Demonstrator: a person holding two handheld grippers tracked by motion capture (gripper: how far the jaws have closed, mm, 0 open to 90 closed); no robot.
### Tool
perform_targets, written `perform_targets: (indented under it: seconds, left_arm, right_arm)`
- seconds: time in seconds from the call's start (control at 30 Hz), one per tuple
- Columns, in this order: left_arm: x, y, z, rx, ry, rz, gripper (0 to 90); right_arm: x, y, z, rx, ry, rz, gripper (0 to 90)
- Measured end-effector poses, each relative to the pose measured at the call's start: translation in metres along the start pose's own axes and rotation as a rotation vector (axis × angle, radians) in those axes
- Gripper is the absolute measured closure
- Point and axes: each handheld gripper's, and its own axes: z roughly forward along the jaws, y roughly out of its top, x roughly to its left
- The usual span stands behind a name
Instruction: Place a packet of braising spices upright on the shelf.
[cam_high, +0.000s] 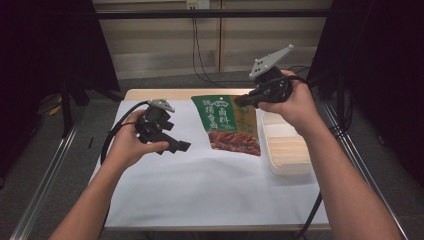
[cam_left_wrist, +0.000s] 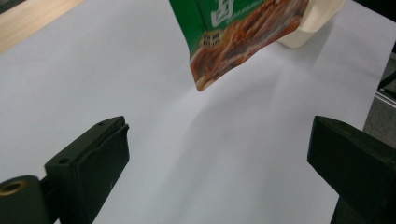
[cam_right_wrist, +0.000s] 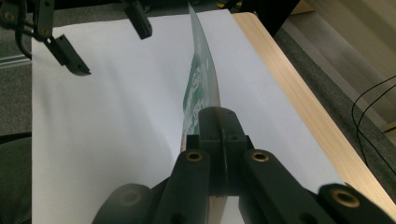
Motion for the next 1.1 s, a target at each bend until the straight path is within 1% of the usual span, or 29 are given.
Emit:
perform_targets:
  seconds: [0.03, 0.07, 0.1, 0.17, 0.2, 0.23, 0.27, 0.33, 0.37, 0.4, 0.43, 0.47, 0.5, 0.53, 0.57, 0.6, 0.63, 0.67, 0.7, 0.73, 0.77, 0.8, 0.83, 0.87, 0.93, 0.97, 1.1]
  left_arm:
    - [0.001, -0.002, 0.002, 0.005, 0.006, -0.005, 5.4]
    - [0.002, -0.004, 0.004, 0.014, 0.009, 0.008, 4.9]
    - [0.0, -0.006, 0.008, -0.009, 0.016, -0.03, 4.9]
    - [0.001, -0.01, 0.012, -0.005, 0.018, -0.036, 4.9]
    - [0.004, -0.012, 0.012, 0.017, 0.014, -0.01, 4.9]
    - [0.004, -0.014, 0.015, 0.002, 0.012, -0.028, 5.0]
    - [0.004, -0.017, 0.018, -0.013, 0.002, -0.054, 5.1]
    - [0.006, -0.022, 0.022, -0.023, 0.008, -0.062, 5.1]
    - [0.007, -0.023, 0.022, 0.002, 0.006, -0.04, 5.1]
    - [0.008, -0.024, 0.023, 0.009, 0.006, -0.032, 5.1]
    - [0.006, -0.026, 0.026, -0.016, 0.006, -0.067, 5.1]
    - [0.005, -0.028, 0.028, -0.021, 0.012, -0.073, 5.1]
    - [0.005, -0.029, 0.029, -0.014, 0.015, -0.074, 5.1]
    - [0.004, -0.031, 0.03, -0.028, 0.014, -0.085, 5.1]
    - [0.003, -0.032, 0.031, -0.023, 0.022, -0.085, 5.1]
    - [0.003, -0.032, 0.031, -0.02, 0.014, -0.08, 5.2]
    - [0.002, -0.034, 0.032, -0.023, 0.018, -0.089, 5.3]
    - [0.003, -0.034, 0.032, -0.02, 0.016, -0.078, 5.3]
    - [0.001, -0.036, 0.032, -0.026, 0.013, -0.096, 5.3]
    - [0.002, -0.037, 0.032, -0.016, 0.013, -0.081, 5.3]
    - [0.001, -0.038, 0.033, -0.023, 0.011, -0.095, 5.3]
    - [0.003, -0.039, 0.033, -0.014, 0.009, -0.077, 5.4]
    - [0.002, -0.04, 0.034, -0.026, 0.006, -0.098, 5.5]
    - [0.003, -0.041, 0.035, -0.019, 0.005, -0.09, 5.5]
    - [0.003, -0.044, 0.035, -0.012, 0.007, -0.088, 5.5]
    - [0.003, -0.045, 0.035, -0.013, 0.002, -0.095, 5.5]
    - [0.003, -0.049, 0.035, -0.015, 0.006, -0.094, 5.5]
  right_arm:
    - [0.0, 0.0, 0.0, 0.0, 0.0, 0.0, 90.0]
    - [-0.004, -0.001, -0.002, -0.009, -0.003, 0.008, 90.0]
    - [-0.005, -0.001, -0.004, -0.011, -0.007, 0.014, 90.0]
    - [-0.007, -0.001, -0.005, -0.017, -0.013, 0.022, 90.0]
    - [-0.008, -0.001, -0.006, -0.02, -0.019, 0.028, 90.0]
    - [-0.01, 0.0, -0.007, -0.022, -0.021, 0.024, 90.0]
    - [-0.014, 0.0, -0.009, -0.028, -0.028, 0.034, 90.0]
    - [-0.015, 0.0, -0.009, -0.032, -0.031, 0.036, 90.0]
    - [-0.017, 0.0, -0.01, -0.033, -0.032, 0.039, 90.0]
    - [-0.018, 0.001, -0.01, -0.031, -0.038, 0.041, 90.0]
    - [-0.019, 0.001, -0.01, -0.03, -0.039, 0.042, 90.0]
    - [-0.02, 0.001, -0.01, -0.031, -0.04, 0.041, 90.0]
    - [-0.022, 0.001, -0.01, -0.033, -0.04, 0.042, 90.0]
    - [-0.024, 0.001, -0.01, -0.033, -0.045, 0.047, 90.0]
    - [-0.025, 0.0, -0.011, -0.034, -0.048, 0.05, 90.0]
    - [-0.027, 0.0, -0.011, -0.035, -0.053, 0.053, 90.0]
    - [-0.029, 0.001, -0.012, -0.038, -0.053, 0.054, 90.0]
    - [-0.031, 0.001, -0.013, -0.043, -0.058, 0.058, 90.0]
    - [-0.032, 0.002, -0.014, -0.042, -0.061, 0.064, 90.0]
    - [-0.036, 0.004, -0.016, -0.038, -0.072, 0.059, 90.0]
    - [-0.036, 0.004, -0.016, -0.038, -0.072, 0.059, 90.0]
    - [-0.038, 0.004, -0.017, -0.036, -0.076, 0.063, 90.0]
    - [-0.042, 0.005, -0.02, -0.043, -0.08, 0.066, 90.0]
    - [-0.043, 0.005, -0.021, -0.047, -0.079, 0.075, 90.0]
    - [-0.045, 0.005, -0.022, -0.05, -0.084, 0.08, 90.0]
    - [-0.047, 0.005, -0.023, -0.05, -0.087, 0.079, 90.0]
    - [-0.056, 0.003, -0.025, -0.051, -0.106, 0.094, 90.0]
